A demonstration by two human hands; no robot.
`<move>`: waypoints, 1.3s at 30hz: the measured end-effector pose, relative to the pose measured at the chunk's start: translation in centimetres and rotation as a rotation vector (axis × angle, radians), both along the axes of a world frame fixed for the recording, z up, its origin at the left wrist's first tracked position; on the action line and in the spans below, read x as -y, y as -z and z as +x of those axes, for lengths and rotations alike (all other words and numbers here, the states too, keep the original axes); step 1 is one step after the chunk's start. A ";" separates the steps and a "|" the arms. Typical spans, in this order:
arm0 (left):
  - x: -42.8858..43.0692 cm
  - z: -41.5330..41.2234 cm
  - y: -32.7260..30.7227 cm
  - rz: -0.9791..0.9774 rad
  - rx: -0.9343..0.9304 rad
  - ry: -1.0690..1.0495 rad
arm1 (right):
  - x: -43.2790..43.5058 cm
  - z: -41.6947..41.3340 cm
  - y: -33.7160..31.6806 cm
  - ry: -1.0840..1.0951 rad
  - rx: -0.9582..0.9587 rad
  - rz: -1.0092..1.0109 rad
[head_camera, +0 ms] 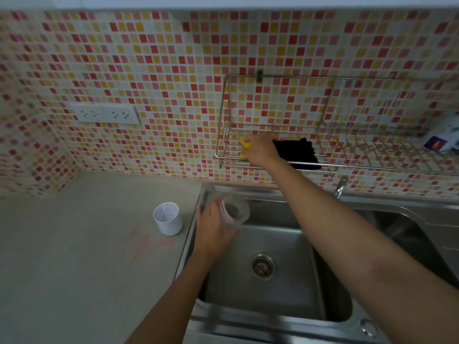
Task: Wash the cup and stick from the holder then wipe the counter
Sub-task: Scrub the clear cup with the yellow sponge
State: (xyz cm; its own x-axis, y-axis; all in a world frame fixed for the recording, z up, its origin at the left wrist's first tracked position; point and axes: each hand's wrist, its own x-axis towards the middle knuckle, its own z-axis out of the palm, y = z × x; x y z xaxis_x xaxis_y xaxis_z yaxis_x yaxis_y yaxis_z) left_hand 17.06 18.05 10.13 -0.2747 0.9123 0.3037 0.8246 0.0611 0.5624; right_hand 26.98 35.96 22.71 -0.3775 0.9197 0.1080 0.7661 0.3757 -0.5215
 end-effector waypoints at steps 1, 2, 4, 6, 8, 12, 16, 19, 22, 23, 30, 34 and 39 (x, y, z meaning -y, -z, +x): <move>0.3 -0.3 -0.2 0.003 0.001 0.004 | -0.9 -0.6 0.3 0.012 0.006 -0.047; 0.3 -0.7 -0.2 0.008 0.007 0.002 | -1.7 -1.2 0.6 0.038 0.026 -0.063; 0.2 -1.6 0.2 0.025 0.001 0.009 | -3.1 -2.4 1.4 0.127 0.086 -0.057; -0.1 -2.4 0.9 0.026 -0.048 0.029 | -4.1 -3.3 2.2 0.224 0.155 -0.051; -0.4 -3.2 1.5 0.007 -0.072 0.046 | -5.0 -3.7 2.8 0.297 0.191 -0.050; -0.8 -4.5 1.9 -0.013 -0.059 0.087 | -5.1 -3.0 2.4 0.306 0.035 -0.073; -1.7 -5.5 2.4 -0.007 -0.061 0.128 | -0.3 -1.7 -0.4 0.224 -0.513 0.040; -2.4 -6.3 2.8 -0.005 -0.045 0.180 | 5.0 -0.3 -0.4 0.172 -0.727 0.159; -2.8 -6.7 2.9 -0.047 -0.004 0.250 | 10.2 1.5 3.5 0.142 -0.650 0.132; -3.0 -6.8 2.9 -0.059 -0.001 0.265 | 11.4 2.0 5.4 0.128 -0.566 0.089; -3.8 -7.3 2.2 -0.156 -0.005 0.442 | 12.8 3.5 12.5 -0.191 0.103 0.296; -4.0 -7.0 2.2 -0.167 -0.062 0.465 | 13.9 3.5 12.3 -0.216 0.181 0.291; -3.2 -5.7 1.9 -0.118 -0.100 0.466 | 14.1 4.2 12.0 -0.187 0.114 0.140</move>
